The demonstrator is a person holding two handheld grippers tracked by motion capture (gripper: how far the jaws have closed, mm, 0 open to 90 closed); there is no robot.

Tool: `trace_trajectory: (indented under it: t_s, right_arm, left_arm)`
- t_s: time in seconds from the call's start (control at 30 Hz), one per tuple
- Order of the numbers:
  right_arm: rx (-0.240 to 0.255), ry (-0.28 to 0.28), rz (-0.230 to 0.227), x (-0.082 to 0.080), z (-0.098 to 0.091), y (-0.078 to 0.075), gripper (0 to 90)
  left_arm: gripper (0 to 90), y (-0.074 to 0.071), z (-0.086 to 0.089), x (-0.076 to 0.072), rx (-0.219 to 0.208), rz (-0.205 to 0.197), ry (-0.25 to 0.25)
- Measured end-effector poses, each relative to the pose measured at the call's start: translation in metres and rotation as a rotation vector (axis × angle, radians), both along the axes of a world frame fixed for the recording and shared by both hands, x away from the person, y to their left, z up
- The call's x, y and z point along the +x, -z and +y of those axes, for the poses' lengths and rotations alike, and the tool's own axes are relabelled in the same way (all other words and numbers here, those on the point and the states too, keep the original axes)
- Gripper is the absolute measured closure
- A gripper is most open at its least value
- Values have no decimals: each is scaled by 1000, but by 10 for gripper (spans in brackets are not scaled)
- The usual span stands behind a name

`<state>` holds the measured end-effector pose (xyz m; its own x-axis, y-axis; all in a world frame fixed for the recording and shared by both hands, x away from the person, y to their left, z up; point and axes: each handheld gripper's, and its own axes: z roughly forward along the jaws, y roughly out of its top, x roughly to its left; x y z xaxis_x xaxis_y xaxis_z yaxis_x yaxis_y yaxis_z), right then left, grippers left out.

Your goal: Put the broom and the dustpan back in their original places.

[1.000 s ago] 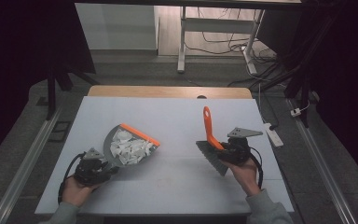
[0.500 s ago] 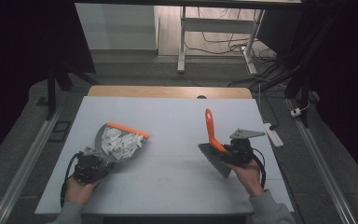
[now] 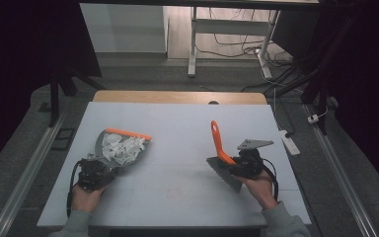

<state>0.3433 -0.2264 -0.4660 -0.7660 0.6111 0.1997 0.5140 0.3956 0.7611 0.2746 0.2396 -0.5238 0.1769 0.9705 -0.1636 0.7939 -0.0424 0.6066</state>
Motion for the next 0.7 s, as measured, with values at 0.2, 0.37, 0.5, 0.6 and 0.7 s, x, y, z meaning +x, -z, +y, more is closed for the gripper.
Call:
trace_trajectory:
  t_s: [0.2,0.37,0.5,0.6,0.7]
  right_arm:
    - [-22,-35,59,-3,-5,3,706]
    - [-39,-51,88,-3,-7,7,706]
    - [-45,-53,100,-2,-6,9,706]
    - [-57,-65,115,0,-4,11,706]
    - [-71,-62,133,5,-3,16,706]
  left_arm:
    - [614,3,2,3,-19,8,-37]
    - [614,5,3,4,-21,11,-68]
    - [613,7,2,6,-22,23,-69]
    - [609,8,1,7,-28,28,-70]
    - [607,9,1,7,-30,27,-70]
